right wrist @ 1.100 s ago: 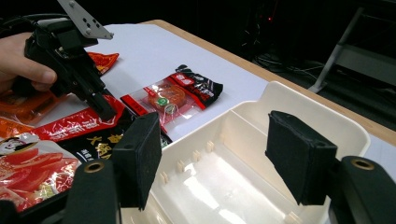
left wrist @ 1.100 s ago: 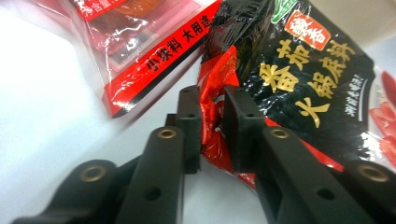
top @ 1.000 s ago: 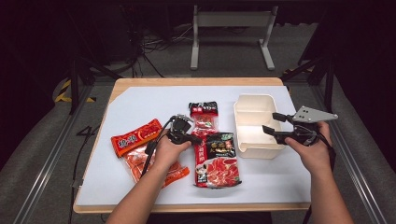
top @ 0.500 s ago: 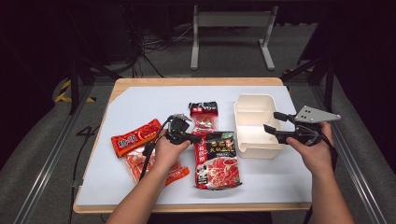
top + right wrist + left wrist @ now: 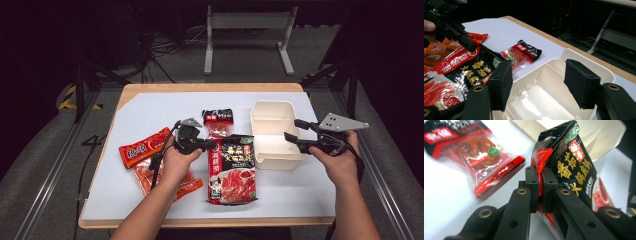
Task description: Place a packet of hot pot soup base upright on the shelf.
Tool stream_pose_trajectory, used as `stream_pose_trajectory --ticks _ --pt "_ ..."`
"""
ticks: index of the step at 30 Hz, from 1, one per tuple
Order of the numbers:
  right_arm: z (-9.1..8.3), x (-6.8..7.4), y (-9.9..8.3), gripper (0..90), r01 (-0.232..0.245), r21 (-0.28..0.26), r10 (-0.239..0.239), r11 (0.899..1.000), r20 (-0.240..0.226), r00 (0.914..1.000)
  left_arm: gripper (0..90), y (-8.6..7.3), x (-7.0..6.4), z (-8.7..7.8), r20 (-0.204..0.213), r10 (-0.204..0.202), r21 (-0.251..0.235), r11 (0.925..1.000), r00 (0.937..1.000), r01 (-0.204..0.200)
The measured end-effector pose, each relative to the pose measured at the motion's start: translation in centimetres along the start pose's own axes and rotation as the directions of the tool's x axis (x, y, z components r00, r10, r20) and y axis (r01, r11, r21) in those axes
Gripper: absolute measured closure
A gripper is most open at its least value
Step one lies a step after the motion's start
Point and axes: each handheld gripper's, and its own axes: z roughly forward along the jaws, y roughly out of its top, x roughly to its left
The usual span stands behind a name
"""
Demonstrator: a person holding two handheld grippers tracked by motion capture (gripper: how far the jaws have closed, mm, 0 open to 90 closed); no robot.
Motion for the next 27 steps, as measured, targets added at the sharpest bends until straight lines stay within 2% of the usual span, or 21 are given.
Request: stream_pose_trajectory --ticks 2,5,9,10,15,21,27 --pt "-0.1 0.1 0.1 40.8 -0.002 0.000 0.002 1.000 -0.003 1.0000 86.9 0.2 -0.3 -0.8 0.010 0.001 -0.031 0.9995 0.9999 -0.001" --pt "-0.1 0.1 0.2 41.2 -0.003 -0.004 0.003 1.000 -0.006 1.0000 86.9 0.4 -0.6 -1.3 0.016 0.011 -0.044 0.9990 0.9998 -0.010" --pt "-0.3 0.2 0.3 41.4 -0.013 -0.005 0.013 1.000 -0.011 0.9999 87.0 0.8 -1.6 -2.2 0.021 0.038 -0.079 0.9963 0.9991 -0.036" --pt "-0.4 0.3 0.4 41.7 -0.013 -0.006 0.012 1.000 -0.012 0.9999 87.0 1.0 -2.2 -2.6 0.021 0.054 -0.096 0.9941 0.9983 -0.052" --pt "-0.6 0.3 0.5 42.7 -0.016 -0.012 0.016 1.000 -0.014 0.9998 87.1 1.4 -3.4 -3.3 0.017 0.091 -0.122 0.9886 0.9957 -0.088" --pt "-0.8 0.6 0.8 43.1 -0.015 -0.018 0.015 1.000 -0.022 0.9996 87.2 1.8 -4.8 -4.3 0.007 0.146 -0.162 0.9764 0.9893 -0.142" --pt "-0.7 0.8 0.9 43.3 -0.016 -0.020 0.015 1.000 -0.037 0.9992 87.2 1.9 -5.5 -5.6 -0.028 0.162 -0.221 0.9612 0.9863 -0.164"
